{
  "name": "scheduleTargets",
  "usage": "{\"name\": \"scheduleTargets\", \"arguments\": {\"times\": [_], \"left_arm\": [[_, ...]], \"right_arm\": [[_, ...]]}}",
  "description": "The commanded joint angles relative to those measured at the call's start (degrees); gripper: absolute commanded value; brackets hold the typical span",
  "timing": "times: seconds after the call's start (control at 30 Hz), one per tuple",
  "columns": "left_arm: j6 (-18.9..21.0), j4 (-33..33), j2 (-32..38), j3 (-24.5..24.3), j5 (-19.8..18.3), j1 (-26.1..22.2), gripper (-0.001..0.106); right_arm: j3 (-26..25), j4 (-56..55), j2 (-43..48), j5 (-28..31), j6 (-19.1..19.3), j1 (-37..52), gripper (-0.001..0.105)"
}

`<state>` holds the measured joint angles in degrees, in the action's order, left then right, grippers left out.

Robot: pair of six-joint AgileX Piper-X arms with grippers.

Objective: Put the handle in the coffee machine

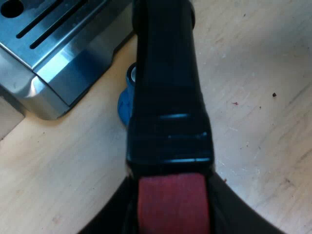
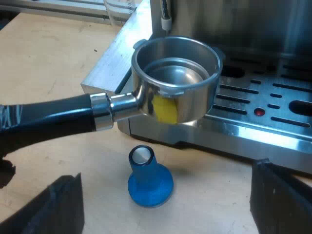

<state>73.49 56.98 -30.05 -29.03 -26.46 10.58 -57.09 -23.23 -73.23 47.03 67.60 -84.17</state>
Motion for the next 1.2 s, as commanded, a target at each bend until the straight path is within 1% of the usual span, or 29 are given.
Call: {"name": "scheduleTargets", "arguments": {"times": [0.03, 0.4, 1.2], "left_arm": [[-0.30, -2.00, 0.58, -0.85, -2.07, -0.10, 0.000], [-0.30, -2.00, 0.58, -0.85, -2.07, -0.10, 0.000], [-0.30, -2.00, 0.58, -0.85, -2.07, -0.10, 0.000]], "right_arm": [[-0.16, 0.24, 0.16, 0.76, 0.75, -0.10, 0.071], [-0.16, 0.24, 0.16, 0.76, 1.56, -0.10, 0.071], [-0.16, 0.24, 0.16, 0.76, 1.53, -0.10, 0.071]]}}
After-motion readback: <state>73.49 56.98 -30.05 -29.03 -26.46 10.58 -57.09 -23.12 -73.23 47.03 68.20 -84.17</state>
